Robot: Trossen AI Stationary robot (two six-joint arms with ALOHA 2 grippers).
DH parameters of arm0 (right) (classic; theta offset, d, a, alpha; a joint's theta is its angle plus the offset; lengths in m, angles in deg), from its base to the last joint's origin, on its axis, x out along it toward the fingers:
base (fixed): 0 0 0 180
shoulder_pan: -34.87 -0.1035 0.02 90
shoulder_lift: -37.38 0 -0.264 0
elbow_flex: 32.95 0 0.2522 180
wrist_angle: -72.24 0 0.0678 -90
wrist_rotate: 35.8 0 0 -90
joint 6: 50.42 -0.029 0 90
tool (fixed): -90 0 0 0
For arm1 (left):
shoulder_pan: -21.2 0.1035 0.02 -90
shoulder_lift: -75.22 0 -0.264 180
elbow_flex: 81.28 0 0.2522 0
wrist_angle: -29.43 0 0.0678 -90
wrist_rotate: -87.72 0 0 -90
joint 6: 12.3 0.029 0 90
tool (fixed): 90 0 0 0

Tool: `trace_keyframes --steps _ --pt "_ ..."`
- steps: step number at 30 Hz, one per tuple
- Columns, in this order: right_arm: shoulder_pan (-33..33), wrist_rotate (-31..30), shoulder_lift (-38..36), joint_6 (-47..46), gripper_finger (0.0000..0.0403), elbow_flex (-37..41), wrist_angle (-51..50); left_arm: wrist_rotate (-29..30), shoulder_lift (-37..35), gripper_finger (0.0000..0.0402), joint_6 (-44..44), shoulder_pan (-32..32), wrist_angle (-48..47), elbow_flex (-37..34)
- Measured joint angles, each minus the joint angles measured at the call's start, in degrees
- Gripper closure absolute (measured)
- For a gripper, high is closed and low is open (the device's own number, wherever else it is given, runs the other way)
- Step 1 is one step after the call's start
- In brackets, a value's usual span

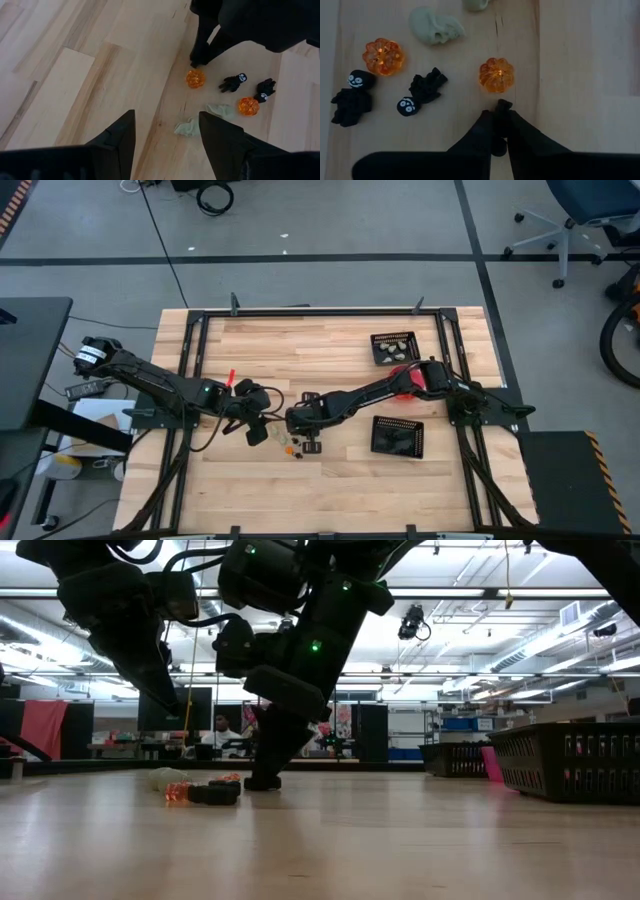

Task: Sort Halloween decoration
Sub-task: Put the black skeleton toy into the bottom black bin

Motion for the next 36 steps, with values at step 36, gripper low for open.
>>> trace_keyframes --steps 36 --pt "-0.9 -0.8 -1.5 1.9 0.036 -6.8 -12.9 0.0 0.0 0.0209 0.4 0.0 1.5 0.0"
